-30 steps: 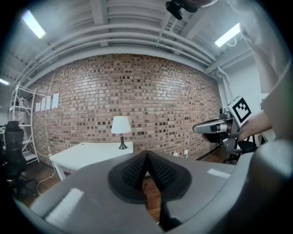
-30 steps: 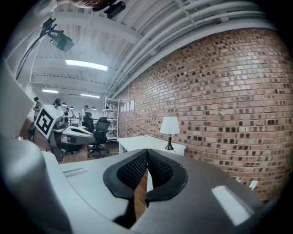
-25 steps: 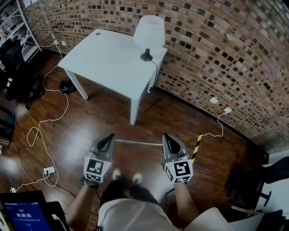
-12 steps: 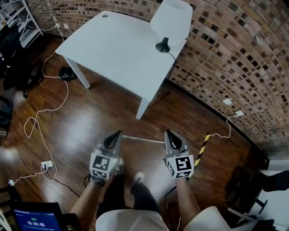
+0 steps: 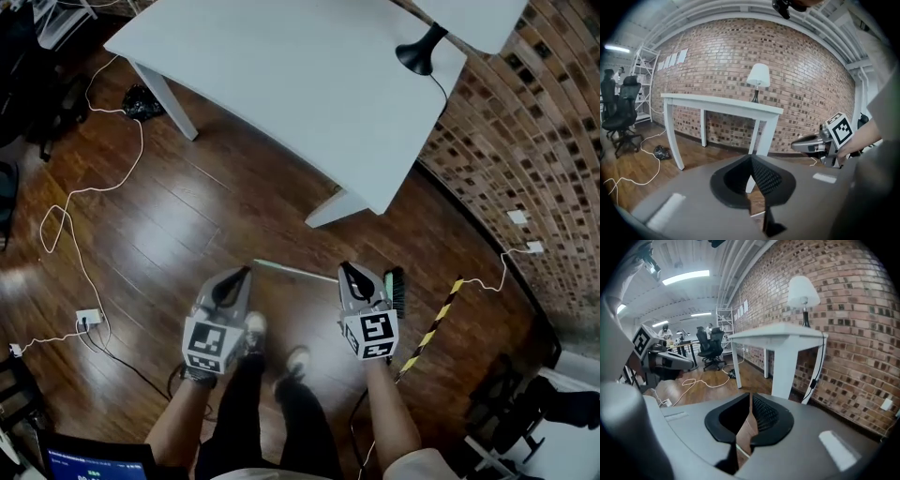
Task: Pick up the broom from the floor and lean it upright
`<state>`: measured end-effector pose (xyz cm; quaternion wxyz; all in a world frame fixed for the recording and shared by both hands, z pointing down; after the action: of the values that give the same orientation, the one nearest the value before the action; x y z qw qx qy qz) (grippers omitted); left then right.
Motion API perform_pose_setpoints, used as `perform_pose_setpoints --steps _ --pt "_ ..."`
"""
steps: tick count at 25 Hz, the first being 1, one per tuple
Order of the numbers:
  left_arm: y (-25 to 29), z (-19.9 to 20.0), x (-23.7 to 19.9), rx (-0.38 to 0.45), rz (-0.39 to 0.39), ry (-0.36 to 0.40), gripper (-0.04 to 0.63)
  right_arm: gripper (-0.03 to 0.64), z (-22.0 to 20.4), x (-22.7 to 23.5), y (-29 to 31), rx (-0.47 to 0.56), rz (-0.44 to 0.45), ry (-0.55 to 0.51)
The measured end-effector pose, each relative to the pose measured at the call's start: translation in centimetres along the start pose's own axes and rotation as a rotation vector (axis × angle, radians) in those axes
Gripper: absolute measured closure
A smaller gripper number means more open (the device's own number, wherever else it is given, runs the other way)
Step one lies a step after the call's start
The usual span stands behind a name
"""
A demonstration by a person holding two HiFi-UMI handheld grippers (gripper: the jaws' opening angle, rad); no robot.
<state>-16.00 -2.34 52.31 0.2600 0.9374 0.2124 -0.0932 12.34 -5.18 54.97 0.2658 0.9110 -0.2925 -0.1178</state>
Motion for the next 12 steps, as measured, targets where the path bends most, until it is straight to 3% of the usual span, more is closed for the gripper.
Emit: perform_pose_setpoints --steps 5,12 --pt "3.3 -6.0 -4.4 -0.053 0.03 -0.01 0.595 0.582 -9.3 -1.0 8.7 -0.111 0.104 0.019" --pt "7.4 -16.1 -8.8 -0.159 0.084 -0.086 0.595 0.581 -18.6 -3.5 15.9 -0.201 0.128 0.014"
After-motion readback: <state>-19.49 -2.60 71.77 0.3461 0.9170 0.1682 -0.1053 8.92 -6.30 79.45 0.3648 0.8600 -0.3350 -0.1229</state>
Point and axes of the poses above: the fingertips, and each gripper's own axes: y forward along the fingers, x to its right, z out of its top, the point moved 10 cm from there along -y, backward along the fingers, and after that the axes turned 8 degrees about -y, right-handed, at the moved point
